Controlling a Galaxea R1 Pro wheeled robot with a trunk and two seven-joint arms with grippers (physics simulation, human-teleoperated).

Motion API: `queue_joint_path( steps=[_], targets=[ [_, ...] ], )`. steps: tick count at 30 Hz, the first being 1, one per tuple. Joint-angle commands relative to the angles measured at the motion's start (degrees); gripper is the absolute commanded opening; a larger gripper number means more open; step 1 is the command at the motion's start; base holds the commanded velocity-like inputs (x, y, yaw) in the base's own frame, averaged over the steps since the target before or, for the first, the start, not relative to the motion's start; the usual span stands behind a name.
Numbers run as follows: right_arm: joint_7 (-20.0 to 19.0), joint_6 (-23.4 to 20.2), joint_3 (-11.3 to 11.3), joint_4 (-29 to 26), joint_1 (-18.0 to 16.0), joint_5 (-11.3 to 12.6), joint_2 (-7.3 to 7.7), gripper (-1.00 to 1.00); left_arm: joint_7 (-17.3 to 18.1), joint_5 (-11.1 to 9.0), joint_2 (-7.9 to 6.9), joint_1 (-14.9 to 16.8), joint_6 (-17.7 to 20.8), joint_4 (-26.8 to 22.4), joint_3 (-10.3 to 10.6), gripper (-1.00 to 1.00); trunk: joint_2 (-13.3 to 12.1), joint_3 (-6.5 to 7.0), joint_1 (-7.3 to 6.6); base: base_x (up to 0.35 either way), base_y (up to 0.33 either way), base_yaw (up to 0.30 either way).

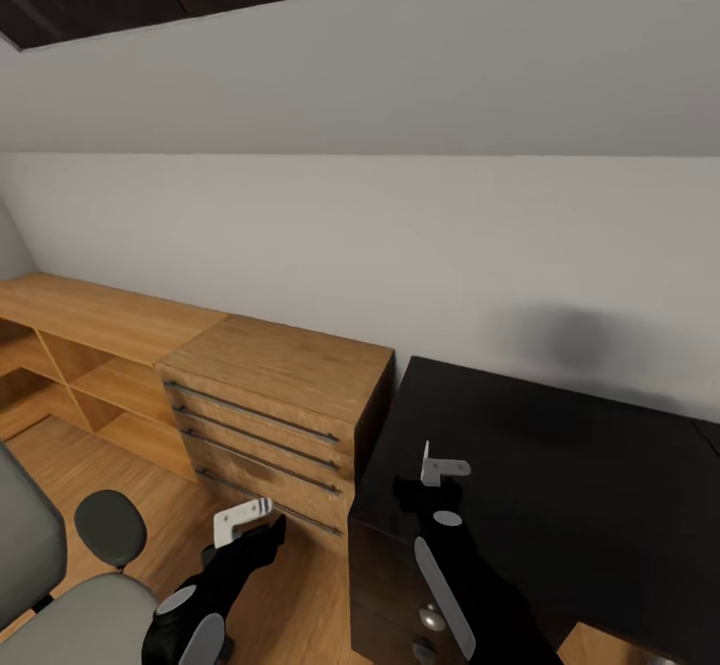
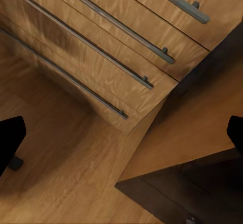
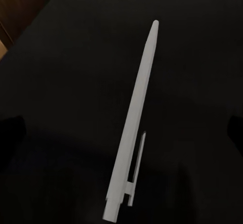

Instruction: In the bedroom, organize the workspace by keeping the computer under the desk, ensuring the monitor is on the desk, placing the keyboard on the desk next to the monitor, placing the mouse on the desk next to the keyboard, moving the folder from the swivel chair onto the desk next to the mouse, stacking the notebook on top of the folder with the pen on top of the notebook, and positioning the swivel chair next to the desk.

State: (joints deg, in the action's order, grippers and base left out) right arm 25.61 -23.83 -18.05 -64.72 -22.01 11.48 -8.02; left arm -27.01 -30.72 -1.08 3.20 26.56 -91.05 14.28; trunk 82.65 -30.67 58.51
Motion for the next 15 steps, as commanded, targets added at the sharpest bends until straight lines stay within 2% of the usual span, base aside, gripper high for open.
queue_joint_path(
  steps=[1, 7, 13, 15],
  targets=[
    [0.5, -0.2, -0.1, -0.1, -0.1, 0.5, 0.02, 1.0, -0.6, -0.6, -0.06, 0.1, 0.0, -0.1, 0.1, 1.0, 0.5, -0.25, 0.23, 0.0, 0.0, 0.0],
    [0.6, -0.2, -0.1, 0.1, -0.1, 0.5, 0.02, 1.0, -0.6, -0.6, -0.06, 0.1, -0.2, -0.1, -0.2, 1.0, 2.9, -1.32, 1.54, 0.0, 0.0, 0.0],
    [0.7, -0.4, 0.0, 0.1, -0.1, 0.5, 0.07, 1.0, -0.5, -0.6, -0.06, 0.1, -0.2, -0.1, -0.2, 1.0, 2.9, -1.32, 1.54, 0.0, 0.0, 0.0],
    [0.7, -0.5, 0.1, 0.5, -0.1, 0.5, 0.08, 1.0, -0.5, -0.6, -0.06, 0.1, -0.2, -0.1, -0.2, 1.0, 3.7, -1.68, 1.98, 0.0, 0.0, 0.0]
  ],
)
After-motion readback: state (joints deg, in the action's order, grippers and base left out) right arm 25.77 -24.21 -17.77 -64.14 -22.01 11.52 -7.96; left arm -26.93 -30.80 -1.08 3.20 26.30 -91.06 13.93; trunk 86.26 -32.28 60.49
